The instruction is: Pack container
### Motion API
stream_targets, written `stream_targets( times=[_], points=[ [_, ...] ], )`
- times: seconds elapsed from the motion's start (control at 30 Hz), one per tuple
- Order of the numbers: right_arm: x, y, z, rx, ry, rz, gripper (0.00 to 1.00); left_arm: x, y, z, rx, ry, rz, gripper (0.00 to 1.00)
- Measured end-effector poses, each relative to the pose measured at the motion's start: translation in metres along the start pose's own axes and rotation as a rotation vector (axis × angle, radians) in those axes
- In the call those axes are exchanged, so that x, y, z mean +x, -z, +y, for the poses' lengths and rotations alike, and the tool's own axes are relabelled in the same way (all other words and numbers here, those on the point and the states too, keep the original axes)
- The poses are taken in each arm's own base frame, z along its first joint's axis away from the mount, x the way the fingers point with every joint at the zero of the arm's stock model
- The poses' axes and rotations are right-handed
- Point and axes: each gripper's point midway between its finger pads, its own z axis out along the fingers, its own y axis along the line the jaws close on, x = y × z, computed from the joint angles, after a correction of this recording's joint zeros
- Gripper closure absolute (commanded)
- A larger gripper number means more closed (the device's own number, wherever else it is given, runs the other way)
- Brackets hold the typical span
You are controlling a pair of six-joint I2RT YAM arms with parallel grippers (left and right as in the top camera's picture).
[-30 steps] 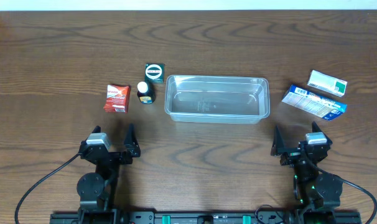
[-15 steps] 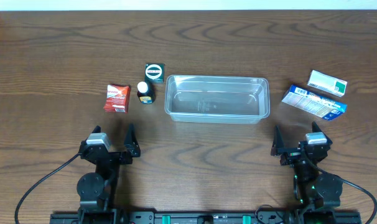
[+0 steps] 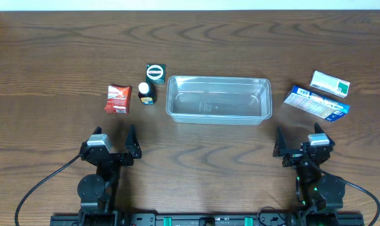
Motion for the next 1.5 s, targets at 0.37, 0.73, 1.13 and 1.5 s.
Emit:
stream_targets(
  times=[0.37,0.73,1.13,1.5],
  points=[
    [-0.0002,0.0,0.0,0.0,0.0,-0.001,0.01,-0.0001,0.0,0.0,0.0,0.0,0.0,0.02],
    [-0.0002,0.0,0.0,0.0,0.0,-0.001,0.01,-0.0001,0.0,0.0,0.0,0.0,0.0,0.02],
    [-0.0008,0.0,0.0013,-0.008,0.0,-0.003,0.01,0.0,0.0,0.0,0.0,0.0,0.0,0.02],
    [-0.0038,0.0001,0.0044,-0.026,-0.062,-0.015,0.01,-0.0001,0.0,0.0,0.0,0.0,0.0,0.02]
  ],
)
